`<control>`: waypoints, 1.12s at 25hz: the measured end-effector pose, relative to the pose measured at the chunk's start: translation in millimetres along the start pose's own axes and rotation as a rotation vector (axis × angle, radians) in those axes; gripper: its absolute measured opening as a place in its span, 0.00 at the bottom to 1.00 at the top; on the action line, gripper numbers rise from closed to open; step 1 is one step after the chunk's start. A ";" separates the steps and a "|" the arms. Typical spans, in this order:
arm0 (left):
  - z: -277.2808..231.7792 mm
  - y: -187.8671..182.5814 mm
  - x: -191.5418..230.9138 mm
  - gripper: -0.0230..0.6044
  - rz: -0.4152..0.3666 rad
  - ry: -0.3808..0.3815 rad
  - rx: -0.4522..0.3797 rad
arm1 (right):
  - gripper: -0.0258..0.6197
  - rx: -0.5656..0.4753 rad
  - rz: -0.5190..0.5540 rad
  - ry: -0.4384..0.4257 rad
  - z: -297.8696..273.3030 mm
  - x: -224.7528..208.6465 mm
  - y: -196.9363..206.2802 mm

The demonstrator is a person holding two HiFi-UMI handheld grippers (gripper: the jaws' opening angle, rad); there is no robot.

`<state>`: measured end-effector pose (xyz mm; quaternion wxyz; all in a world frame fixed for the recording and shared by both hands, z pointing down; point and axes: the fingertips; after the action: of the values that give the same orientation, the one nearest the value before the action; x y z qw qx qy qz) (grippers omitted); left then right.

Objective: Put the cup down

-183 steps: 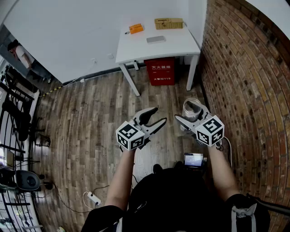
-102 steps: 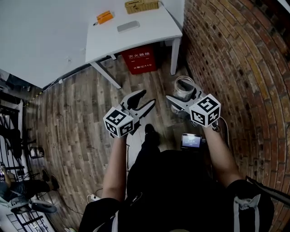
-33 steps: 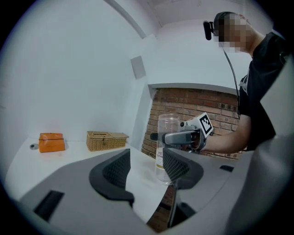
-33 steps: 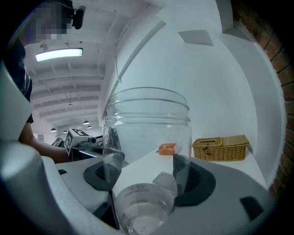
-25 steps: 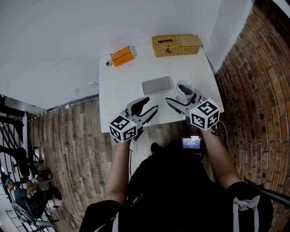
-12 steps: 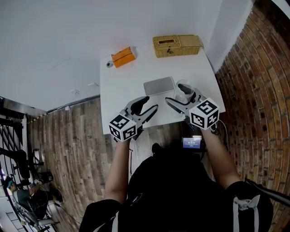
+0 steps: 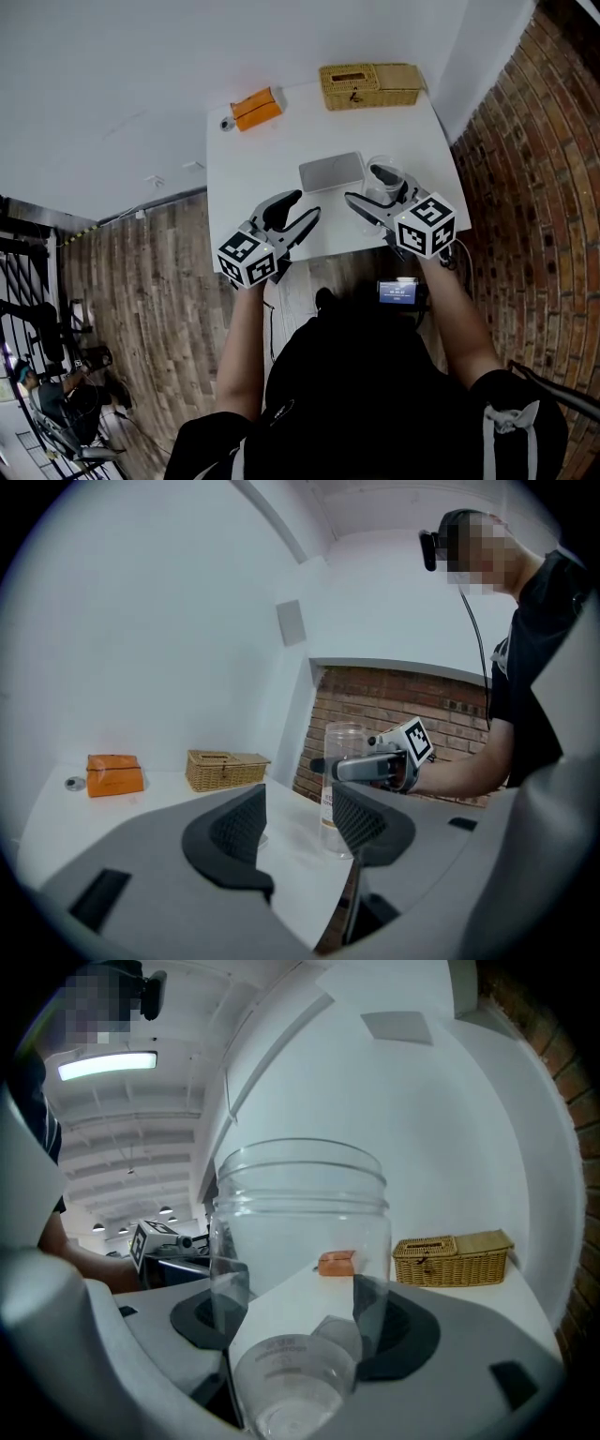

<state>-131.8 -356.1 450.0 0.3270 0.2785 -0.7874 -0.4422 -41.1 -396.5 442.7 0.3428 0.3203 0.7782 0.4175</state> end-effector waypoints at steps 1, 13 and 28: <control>0.4 -1.3 2.5 0.40 0.003 -0.004 -0.001 | 0.59 0.002 0.001 -0.001 -3.2 -4.0 -1.5; 3.0 -2.9 37.7 0.40 0.055 -0.084 0.013 | 0.59 0.008 -0.007 -0.001 -71.5 -73.9 -22.7; 0.5 15.2 65.6 0.40 0.153 -0.154 0.027 | 0.59 0.029 0.107 0.029 -146.8 -115.4 -10.6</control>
<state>-175.8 -396.7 480.8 0.2946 0.1872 -0.8352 -0.4251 -96.3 -554.9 525.3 0.3041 0.3603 0.7707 0.4287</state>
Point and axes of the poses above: the fingertips, and each gripper's own axes: z backward along the fingers, x to its left, y out of its underside, and after that the axes turned 12 degrees about x, right-handed
